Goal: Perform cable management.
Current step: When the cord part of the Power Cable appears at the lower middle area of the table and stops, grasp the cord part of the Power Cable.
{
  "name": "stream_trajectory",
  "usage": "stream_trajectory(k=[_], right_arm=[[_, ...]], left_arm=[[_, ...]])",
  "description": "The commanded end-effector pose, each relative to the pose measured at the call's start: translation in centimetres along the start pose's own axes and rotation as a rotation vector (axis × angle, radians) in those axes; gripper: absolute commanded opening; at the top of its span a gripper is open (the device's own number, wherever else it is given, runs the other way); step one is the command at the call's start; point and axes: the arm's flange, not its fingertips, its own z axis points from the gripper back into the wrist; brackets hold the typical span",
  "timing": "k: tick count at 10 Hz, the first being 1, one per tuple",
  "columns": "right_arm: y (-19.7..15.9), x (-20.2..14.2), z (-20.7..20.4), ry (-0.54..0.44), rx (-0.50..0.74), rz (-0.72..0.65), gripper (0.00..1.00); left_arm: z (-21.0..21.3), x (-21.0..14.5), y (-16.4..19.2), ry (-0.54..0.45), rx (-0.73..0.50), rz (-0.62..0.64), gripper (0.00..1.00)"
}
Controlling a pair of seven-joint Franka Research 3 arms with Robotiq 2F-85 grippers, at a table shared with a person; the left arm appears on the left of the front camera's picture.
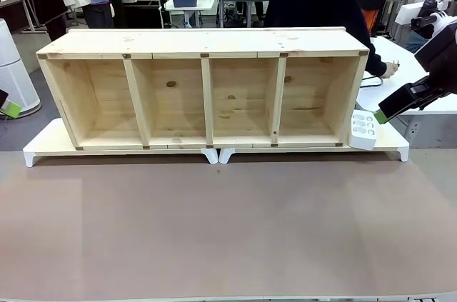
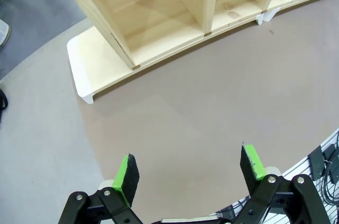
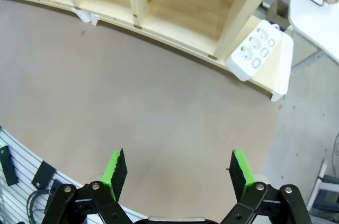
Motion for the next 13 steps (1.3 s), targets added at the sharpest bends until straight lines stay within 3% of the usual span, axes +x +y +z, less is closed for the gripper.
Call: stream_trajectory(k=[1, 13], right_arm=[[0.05, -0.08, -0.09, 0.006, 0.007, 0.001, 1.0], [0.05, -0.08, -0.09, 0.006, 0.007, 0.001, 1.0]], left_arm=[[0.03, -0.17, -0.16, 0.007, -0.008, 0.017, 1.0], [0.03, -0.17, -0.16, 0.007, -0.008, 0.017, 1.0]])
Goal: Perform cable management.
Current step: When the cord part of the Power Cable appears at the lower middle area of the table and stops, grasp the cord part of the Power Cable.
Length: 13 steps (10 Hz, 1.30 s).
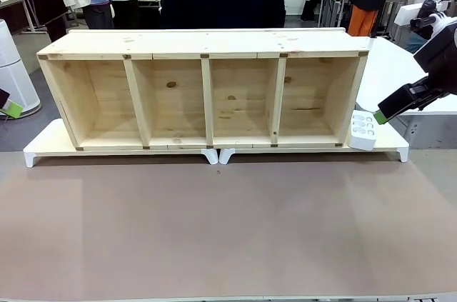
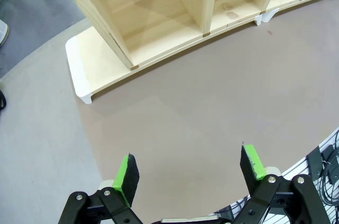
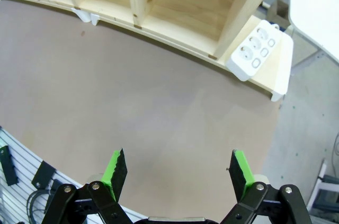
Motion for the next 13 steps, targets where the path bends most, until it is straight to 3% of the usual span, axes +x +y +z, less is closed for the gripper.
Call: stream_trajectory(k=[1, 13], right_arm=[[0.05, -0.08, -0.09, 0.006, 0.007, 0.001, 1.0], [0.05, -0.08, -0.09, 0.006, 0.007, 0.001, 1.0]], left_arm=[[0.04, -0.19, -0.1, 0.009, -0.001, 0.012, 1.0], [0.04, -0.19, -0.1, 0.009, -0.001, 0.012, 1.0]])
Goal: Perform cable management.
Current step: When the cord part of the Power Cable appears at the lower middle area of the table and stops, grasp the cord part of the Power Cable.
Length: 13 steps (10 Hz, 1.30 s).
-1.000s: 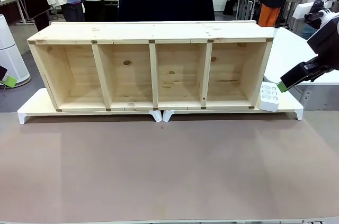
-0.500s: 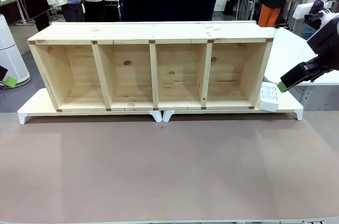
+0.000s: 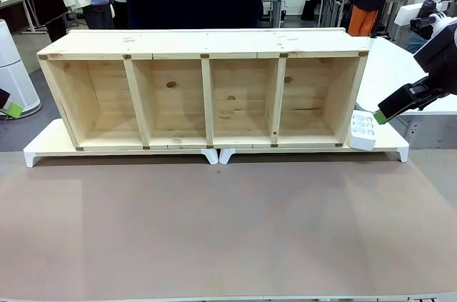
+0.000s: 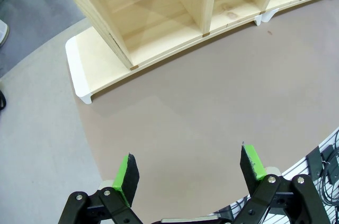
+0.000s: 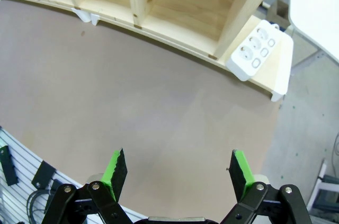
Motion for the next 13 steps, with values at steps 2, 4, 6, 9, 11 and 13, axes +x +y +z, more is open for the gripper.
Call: stream_trajectory(k=[2, 4, 6, 9, 11, 13], right_arm=[[0.05, -0.08, -0.09, 0.006, 0.007, 0.001, 1.0], [0.05, -0.08, -0.09, 0.006, 0.007, 0.001, 1.0], [0.05, -0.08, -0.09, 0.006, 0.007, 0.001, 1.0], [0.05, -0.08, -0.09, 0.006, 0.007, 0.001, 1.0], [0.05, -0.08, -0.09, 0.006, 0.007, 0.001, 1.0], [0.05, -0.08, -0.09, 0.006, 0.007, 0.001, 1.0]], left_arm=[[0.04, -0.19, -0.07, 0.009, 0.0, 0.011, 1.0], [0.04, -0.19, -0.07, 0.009, 0.0, 0.011, 1.0], [0.04, -0.19, -0.07, 0.009, 0.0, 0.011, 1.0], [0.04, -0.19, -0.07, 0.009, 0.0, 0.011, 1.0], [0.04, -0.19, -0.07, 0.009, 0.0, 0.011, 1.0], [0.04, -0.19, -0.07, 0.009, 0.0, 0.011, 1.0]])
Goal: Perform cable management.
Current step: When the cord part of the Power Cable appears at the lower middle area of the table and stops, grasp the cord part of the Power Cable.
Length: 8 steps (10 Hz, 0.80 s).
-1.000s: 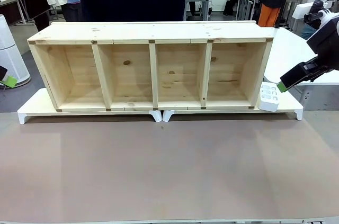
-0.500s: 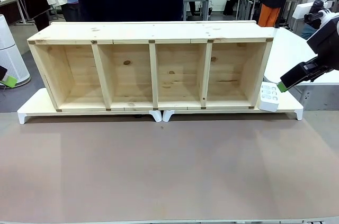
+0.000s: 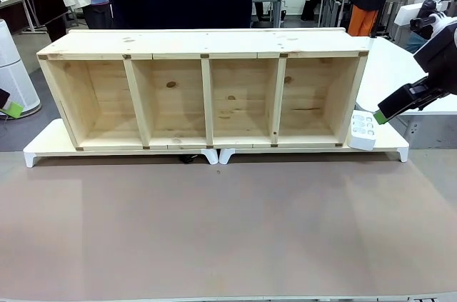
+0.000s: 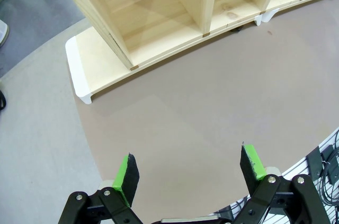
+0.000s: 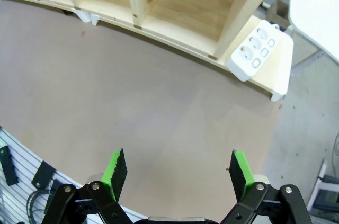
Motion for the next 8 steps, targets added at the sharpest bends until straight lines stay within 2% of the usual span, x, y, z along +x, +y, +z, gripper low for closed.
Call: stream_trajectory(k=[1, 8], right_arm=[[0.04, -0.08, -0.09, 0.006, 0.007, 0.001, 1.0], [0.04, -0.08, -0.09, 0.006, 0.007, 0.001, 1.0]], left_arm=[[0.05, -0.19, -0.06, 0.008, 0.0, 0.011, 1.0], [0.05, -0.19, -0.06, 0.008, 0.0, 0.011, 1.0]])
